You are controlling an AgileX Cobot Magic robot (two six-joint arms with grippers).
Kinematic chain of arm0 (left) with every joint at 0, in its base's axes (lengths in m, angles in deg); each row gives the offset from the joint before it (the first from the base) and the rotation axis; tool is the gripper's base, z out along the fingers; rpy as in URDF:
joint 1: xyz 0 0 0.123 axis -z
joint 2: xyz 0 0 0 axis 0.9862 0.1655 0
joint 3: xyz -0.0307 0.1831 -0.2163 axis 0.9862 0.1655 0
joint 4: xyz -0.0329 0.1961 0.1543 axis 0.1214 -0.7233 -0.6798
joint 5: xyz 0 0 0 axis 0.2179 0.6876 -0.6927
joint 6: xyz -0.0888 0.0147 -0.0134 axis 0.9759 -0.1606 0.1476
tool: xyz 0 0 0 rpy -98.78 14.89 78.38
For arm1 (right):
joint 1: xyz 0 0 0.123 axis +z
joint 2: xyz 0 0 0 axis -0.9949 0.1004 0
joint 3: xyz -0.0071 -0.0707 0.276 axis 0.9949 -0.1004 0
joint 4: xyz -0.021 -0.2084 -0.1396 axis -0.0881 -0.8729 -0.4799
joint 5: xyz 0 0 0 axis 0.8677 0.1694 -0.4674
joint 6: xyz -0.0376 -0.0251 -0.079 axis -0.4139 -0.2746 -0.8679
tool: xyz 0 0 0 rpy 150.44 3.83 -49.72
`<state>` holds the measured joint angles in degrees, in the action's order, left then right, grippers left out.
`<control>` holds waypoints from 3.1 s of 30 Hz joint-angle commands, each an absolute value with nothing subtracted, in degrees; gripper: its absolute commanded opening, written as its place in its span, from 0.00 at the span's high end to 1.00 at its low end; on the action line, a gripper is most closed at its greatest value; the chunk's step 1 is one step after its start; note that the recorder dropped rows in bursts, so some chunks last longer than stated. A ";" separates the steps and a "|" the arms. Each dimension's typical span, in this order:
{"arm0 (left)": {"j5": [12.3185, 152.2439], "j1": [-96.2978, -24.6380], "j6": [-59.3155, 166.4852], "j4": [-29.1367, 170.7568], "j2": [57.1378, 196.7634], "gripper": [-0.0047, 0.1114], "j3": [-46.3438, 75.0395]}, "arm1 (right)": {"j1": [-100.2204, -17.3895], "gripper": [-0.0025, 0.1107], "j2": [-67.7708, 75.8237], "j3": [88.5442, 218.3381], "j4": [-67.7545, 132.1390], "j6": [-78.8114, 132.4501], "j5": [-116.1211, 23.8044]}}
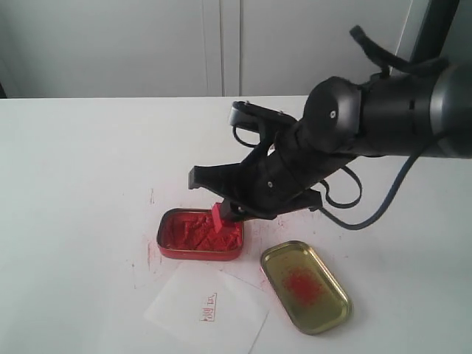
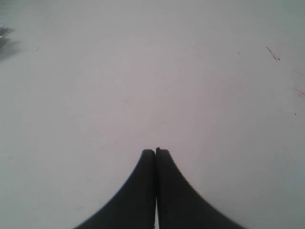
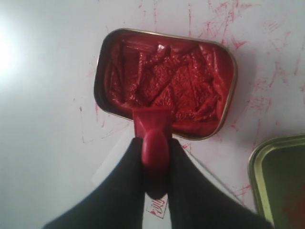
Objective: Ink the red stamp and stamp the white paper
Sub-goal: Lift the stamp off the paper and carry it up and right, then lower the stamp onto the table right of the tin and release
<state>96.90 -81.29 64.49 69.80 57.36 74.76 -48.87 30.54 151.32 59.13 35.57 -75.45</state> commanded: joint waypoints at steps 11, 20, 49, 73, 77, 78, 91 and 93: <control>96.94 -81.37 64.63 69.88 57.14 0.96 75.04 | -61.60 0.98 30.25 151.27 78.36 7.66 -81.55; 96.94 -81.37 64.63 69.88 57.14 0.96 75.04 | -69.60 0.98 35.85 151.27 95.16 -11.56 -86.76; 96.94 -81.37 64.63 69.88 57.14 0.96 75.04 | -71.75 0.98 48.87 151.27 113.57 -18.32 -83.26; 96.94 -81.37 64.63 69.88 57.14 0.96 75.04 | -71.64 0.87 48.87 151.17 112.40 -8.07 -78.99; 96.94 -81.37 64.63 69.88 57.14 0.96 75.04 | -71.64 0.82 48.87 151.17 112.14 -8.07 -78.99; 96.94 -81.37 64.63 69.88 57.14 0.96 75.04 | -71.64 0.81 48.87 151.17 112.14 -8.07 -78.99; 96.94 -81.37 64.63 69.88 57.14 0.96 75.04 | -71.64 0.70 48.46 151.17 109.59 -3.15 -76.47; 96.94 -81.37 64.63 69.88 57.14 0.96 75.04 | -71.64 0.70 47.73 151.17 107.63 -0.62 -75.00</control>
<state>96.90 -81.29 64.49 69.80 57.36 74.76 -71.25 48.89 151.32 110.53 -3.67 -77.11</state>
